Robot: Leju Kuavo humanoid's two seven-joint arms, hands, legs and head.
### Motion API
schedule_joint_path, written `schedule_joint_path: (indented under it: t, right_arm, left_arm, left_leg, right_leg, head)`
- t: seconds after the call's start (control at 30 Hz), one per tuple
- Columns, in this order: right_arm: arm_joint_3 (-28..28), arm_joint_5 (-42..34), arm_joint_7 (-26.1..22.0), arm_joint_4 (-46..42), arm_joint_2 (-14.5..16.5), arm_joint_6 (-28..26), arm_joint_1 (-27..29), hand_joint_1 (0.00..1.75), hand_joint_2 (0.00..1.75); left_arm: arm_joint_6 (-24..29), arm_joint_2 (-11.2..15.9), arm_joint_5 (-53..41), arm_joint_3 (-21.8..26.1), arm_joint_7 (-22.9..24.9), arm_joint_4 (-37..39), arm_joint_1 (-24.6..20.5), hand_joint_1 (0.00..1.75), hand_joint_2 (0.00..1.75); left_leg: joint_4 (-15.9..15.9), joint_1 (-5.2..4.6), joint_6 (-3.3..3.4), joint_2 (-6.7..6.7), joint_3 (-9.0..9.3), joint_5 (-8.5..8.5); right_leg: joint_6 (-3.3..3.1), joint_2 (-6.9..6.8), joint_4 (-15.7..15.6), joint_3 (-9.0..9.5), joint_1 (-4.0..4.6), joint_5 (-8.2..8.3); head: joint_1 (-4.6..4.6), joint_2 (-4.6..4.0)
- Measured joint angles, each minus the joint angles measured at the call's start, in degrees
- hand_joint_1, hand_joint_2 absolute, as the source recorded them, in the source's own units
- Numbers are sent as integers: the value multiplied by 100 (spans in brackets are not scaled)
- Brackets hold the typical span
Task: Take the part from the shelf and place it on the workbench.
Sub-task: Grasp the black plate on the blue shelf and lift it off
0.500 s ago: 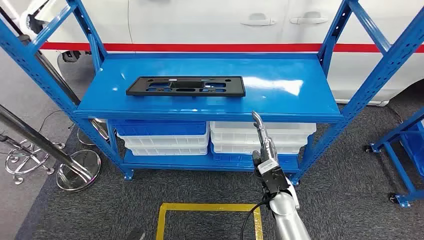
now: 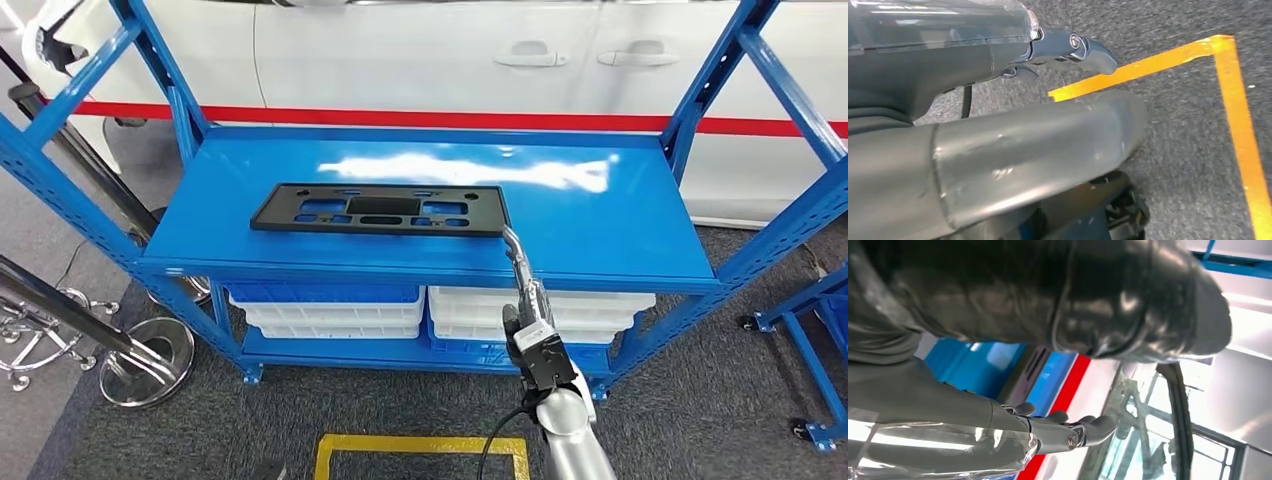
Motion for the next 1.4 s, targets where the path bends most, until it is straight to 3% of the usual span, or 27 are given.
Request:
schedule_joint_path:
  t: [0.03, 0.07, 0.17, 0.23, 0.3, 0.37, 0.43, 0.47, 0.53, 0.6, 0.7, 0.77, 0.87, 0.9, 0.93, 0.97, 1.03, 1.07, 1.13, 1.2, 1.27, 1.4]
  right_arm:
    - [-7, -13, 7, 11, -2, 1, 4, 0, 0]
    - [-16, -27, 21, 23, -4, 2, 10, 0, 0]
    - [-43, -59, 46, 40, -2, 8, 14, 0, 0]
    - [-46, -61, 44, 38, 14, 10, -15, 0, 0]
    - [-46, -61, 42, 38, 26, 12, -42, 0, 0]
    - [-46, -60, 41, 40, 30, 13, -45, 0, 0]
    - [-46, -59, 41, 41, 30, 13, -42, 0, 0]
    - [-46, -59, 41, 41, 30, 13, -44, 0, 0]
    - [-46, -58, 41, 41, 31, 13, -58, 0, 0]
    - [-46, -59, 38, 41, 31, 13, -75, 0, 0]
    - [-46, -54, 35, 40, 32, 13, -84, 0, 0]
    - [-46, -50, 32, 39, 32, 13, -101, 0, 0]
    - [-46, -51, 32, 48, 29, 13, -95, 0, 0]
    - [-46, -51, 33, 56, 27, 13, -82, 0, 0]
    - [-46, -49, 33, 67, 26, 13, -72, 0, 0]
    - [-46, -44, 33, 76, 24, 13, -69, 0, 0]
    - [-46, -31, 33, 87, 22, 13, -76, 0, 0]
    - [-46, -22, 33, 88, 22, 14, -81, 0, 0]
    - [-46, -2, 34, 89, 23, 16, -83, 0, 0]
    - [-46, 19, 35, 89, 25, 26, -79, 0, 0]
    - [-46, 37, 35, 88, 29, 37, -81, 0, 0]
    - [-46, 51, 37, 92, 32, 42, -71, 0, 0]
  left_arm:
    - [-2, -3, 4, 0, 5, 1, -10, 0, 0]
    - [-9, -4, 13, 1, 19, 1, -21, 0, 0]
    - [-50, -3, 43, 2, 93, 1, -37, 0, 0]
    - [-88, -2, 53, 3, 124, 1, -43, 0, 0]
    - [-119, -2, 48, 3, 79, 1, -60, 0, 0]
    - [-116, -4, 28, 1, 3, 1, -62, 0, 0]
    - [-98, -6, 10, -1, -23, 1, -57, 0, 0]
    - [-90, -6, 4, -1, -24, 0, -58, 0, 0]
    - [-81, -3, -4, -2, -23, -1, -69, 0, 0]
    - [-77, 3, -6, -3, -23, -2, -89, 0, 0]
    - [-74, 2, -7, -3, -23, -2, -89, 0, 0]
    - [-74, -3, -7, -4, -25, -2, -84, 0, 0]
    - [-75, -6, -7, -5, -34, -2, -90, 0, 0]
    - [-78, -6, -9, -5, -49, -2, -88, 0, 0]
    - [-81, -6, -13, -7, -68, -2, -85, 0, 0]
    - [-86, -6, -18, -9, -89, -2, -84, 0, 0]
    - [-90, -10, -26, -13, -111, -2, -85, 0, 0]
    - [-90, -14, -27, -14, -112, -2, -89, 0, 0]
    - [-90, -21, -29, -15, -109, -2, -93, 0, 0]
    - [-90, -20, -37, -16, -102, -2, -99, 0, 0]
    - [-90, -18, -42, -17, -95, -2, -106, 0, 0]
    - [-90, -17, -43, -18, -85, -2, -107, 0, 0]
  left_leg:
    - [39, -2, -35, -8, 16, -51]
    - [83, -6, -71, -17, -7, -80]
    - [186, -17, -158, -22, -106, -119]
    - [390, -8, -202, 11, -188, -248]
    - [963, 3, -238, 46, -452, -511]
    - [1724, 4, -245, 53, -853, -768]
    - [1972, -1, -208, 52, -1029, -713]
    - [1735, -9, -169, 52, -935, -520]
    - [941, -46, -62, 53, -569, -123]
    - [381, -93, 9, 55, -307, 1]
    - [233, -93, 25, 51, -254, -13]
    - [144, -57, 57, 55, -202, 27]
    - [113, -61, 103, 65, -173, 31]
    - [117, -66, 107, 65, -171, 25]
    - [123, -69, 106, 63, -168, 18]
    - [133, -69, 101, 59, -160, 9]
    - [166, -71, 76, 51, -142, -26]
    - [194, -80, 55, 47, -145, -47]
    - [223, -93, 7, 48, -163, -71]
    - [222, -99, -48, 49, -169, -82]
    - [383, -97, -115, 53, -224, -203]
    - [1714, -24, -234, 57, -862, -809]
  right_leg:
    - [-12, -4, -201, -1, 3, 195]
    - [-60, -2, -316, 1, 13, 226]
    - [-233, 31, -397, -9, 38, 104]
    - [-318, 35, -401, 17, 27, 76]
    - [-390, 16, -412, 60, 34, 43]
    - [-423, -6, -407, 85, 66, 24]
    - [-441, -8, -402, 114, 104, 11]
    - [-445, -2, -402, 136, 123, 4]
    - [-441, 4, -408, 182, 153, -11]
    - [-402, 4, -418, 183, 162, -14]
    - [-300, -6, -446, 171, 154, -3]
    - [-243, -8, -263, 103, 157, -133]
    - [-195, -9, 731, -406, 142, -603]
    - [-185, -10, 996, -561, 140, -663]
    - [-180, -10, 1061, -624, 140, -602]
    - [-184, -11, 906, -573, 141, -435]
    - [-228, -11, 180, -248, 148, -11]
    - [-261, -12, -144, -103, 161, 116]
    - [-322, -9, -430, 10, 184, 164]
    - [-368, -1, -462, 12, 172, 175]
    - [-420, -5, -506, 43, 132, 190]
    - [-461, -27, -523, 64, 110, 185]
  head:
    - [1, -1]
    - [0, -1]
    - [-5, 0]
    - [-6, 0]
    - [-10, 0]
    - [-13, 0]
    - [-13, 0]
    - [-13, 0]
    - [-12, 0]
    - [-12, 0]
    - [-14, 0]
    - [-13, 0]
    - [-11, 0]
    - [-10, 0]
    - [-10, 0]
    - [-10, 0]
    - [-10, 0]
    - [-11, 0]
    - [-11, 0]
    - [-11, 0]
    - [-12, 0]
    - [-12, 0]
